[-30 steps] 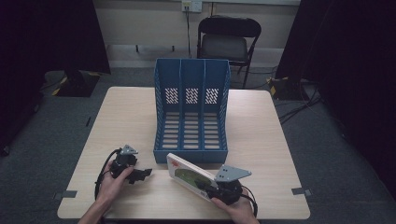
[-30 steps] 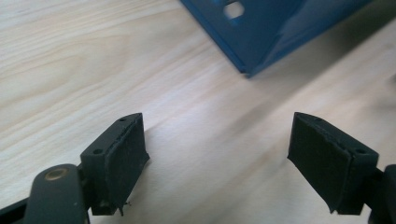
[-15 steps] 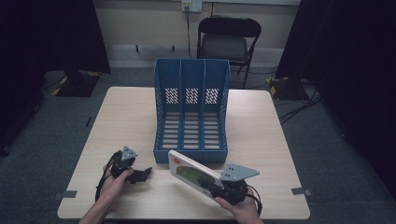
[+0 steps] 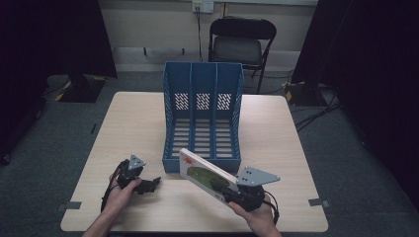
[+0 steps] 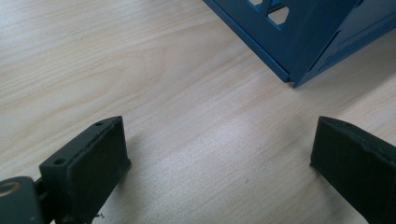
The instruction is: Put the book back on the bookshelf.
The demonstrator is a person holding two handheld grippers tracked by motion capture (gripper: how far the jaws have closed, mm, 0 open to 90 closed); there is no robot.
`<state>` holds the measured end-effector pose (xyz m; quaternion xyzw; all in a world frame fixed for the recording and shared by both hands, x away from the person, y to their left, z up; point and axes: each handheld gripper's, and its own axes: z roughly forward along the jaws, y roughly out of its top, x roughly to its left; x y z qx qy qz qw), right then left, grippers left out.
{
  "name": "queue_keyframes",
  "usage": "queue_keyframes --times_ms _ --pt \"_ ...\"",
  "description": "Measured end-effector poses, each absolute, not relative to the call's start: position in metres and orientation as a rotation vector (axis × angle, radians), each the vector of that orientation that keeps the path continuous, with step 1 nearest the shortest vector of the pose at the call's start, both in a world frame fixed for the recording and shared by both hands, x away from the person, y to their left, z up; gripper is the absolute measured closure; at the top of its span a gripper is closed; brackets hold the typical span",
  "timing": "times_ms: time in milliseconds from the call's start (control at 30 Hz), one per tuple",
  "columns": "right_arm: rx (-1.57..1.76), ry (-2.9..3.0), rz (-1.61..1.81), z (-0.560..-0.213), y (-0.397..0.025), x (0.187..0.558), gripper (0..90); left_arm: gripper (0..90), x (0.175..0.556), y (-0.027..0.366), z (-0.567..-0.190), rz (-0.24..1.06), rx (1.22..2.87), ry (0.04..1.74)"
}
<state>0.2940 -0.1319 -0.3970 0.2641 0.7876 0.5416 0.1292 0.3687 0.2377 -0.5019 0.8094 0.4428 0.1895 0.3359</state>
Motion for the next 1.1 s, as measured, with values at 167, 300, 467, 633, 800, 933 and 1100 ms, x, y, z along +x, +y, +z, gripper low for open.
queue_keyframes --times_ms 167,300,467,633,800,933,1100 --pt "0.842 2.233 1.548 -0.395 -0.136 0.298 76.4 3.4 0.369 0.238 -0.502 0.498 2.116 1.151" --pt "0.873 2.197 1.542 -0.39 -0.144 0.302 76.4 3.4 0.369 0.238 -0.502 0.498 2.117 1.15" --pt "0.899 2.145 1.527 -0.38 -0.152 0.307 76.4 3.4 0.369 0.238 -0.502 0.495 2.112 1.156" --pt "0.959 2.097 1.491 -0.374 -0.159 0.314 76.4 3.3 0.369 0.238 -0.502 0.495 2.112 1.156" --pt "1.023 2.046 1.482 -0.37 -0.163 0.322 76.4 3.3 0.369 0.238 -0.502 0.496 2.111 1.155" --pt "1.06 2.008 1.469 -0.367 -0.165 0.329 76.4 3.3 0.369 0.238 -0.502 0.495 2.111 1.155" --pt "1.103 1.957 1.458 -0.366 -0.163 0.337 76.4 3.3 0.369 0.238 -0.502 0.494 2.111 1.155"
